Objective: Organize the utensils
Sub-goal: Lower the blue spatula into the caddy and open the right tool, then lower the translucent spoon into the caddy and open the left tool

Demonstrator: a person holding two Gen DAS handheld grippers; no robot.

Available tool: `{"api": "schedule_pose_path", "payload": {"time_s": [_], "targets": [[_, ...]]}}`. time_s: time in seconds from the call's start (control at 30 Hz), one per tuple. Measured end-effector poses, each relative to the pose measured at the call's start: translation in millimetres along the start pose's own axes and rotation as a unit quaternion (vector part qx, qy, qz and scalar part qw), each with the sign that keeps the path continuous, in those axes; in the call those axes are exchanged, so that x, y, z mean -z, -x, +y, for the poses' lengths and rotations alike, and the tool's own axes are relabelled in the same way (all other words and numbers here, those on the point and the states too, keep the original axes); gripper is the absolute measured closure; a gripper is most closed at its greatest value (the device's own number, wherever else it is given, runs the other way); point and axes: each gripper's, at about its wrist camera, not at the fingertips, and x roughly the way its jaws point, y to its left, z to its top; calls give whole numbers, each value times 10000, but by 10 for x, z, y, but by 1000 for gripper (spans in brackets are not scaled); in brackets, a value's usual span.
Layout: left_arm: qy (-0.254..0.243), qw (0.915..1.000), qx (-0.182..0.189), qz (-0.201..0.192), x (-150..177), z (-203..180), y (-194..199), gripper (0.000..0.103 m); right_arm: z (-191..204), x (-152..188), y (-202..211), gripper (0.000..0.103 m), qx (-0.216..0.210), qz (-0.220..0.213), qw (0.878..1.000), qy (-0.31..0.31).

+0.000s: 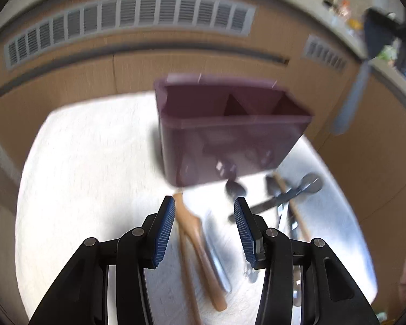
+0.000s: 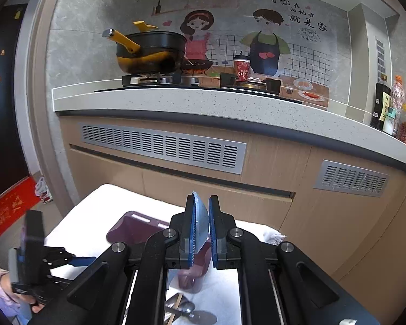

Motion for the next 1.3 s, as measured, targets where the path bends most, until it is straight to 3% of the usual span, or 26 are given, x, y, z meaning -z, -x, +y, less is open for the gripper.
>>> {"api": "schedule_pose_path", "payload": {"time_s": [0.13,0.23,0.37,0.5,0.8,1.0,1.1,1.2,1.27,1.3], "targets": [[347,9983,-214,423,14,38,-346,56,29,110,96,95,-20,69,10000,-15],[494,9965,-534,417,-59,41,-498,56,56,233,98,95,-42,208,9998,-23],[295,9953,-806,444,-68,-9,-587,57,125,390,94,95,-34,342,9994,61],[177,9974,-669,214,50,13,-447,75,196,540,46,95,-267,584,9979,73],[184,9989,-77,-426,404,81,246,76,318,804,-112,95,-488,1006,9937,97],[312,9917,270,-1221,211,-40,772,76,326,816,-123,95,-467,1069,9932,55],[181,9763,398,-2118,-136,-143,1215,76,285,621,0,95,-359,754,9965,21],[-18,9489,361,-3135,-555,-279,1556,76,225,241,179,95,-147,200,9997,64],[-77,9256,275,-3775,-749,-320,1669,76,181,-47,265,95,-3,-195,9998,90],[-79,9182,269,-3952,-821,-332,1662,75,162,-154,278,95,64,-325,9994,99]]}}
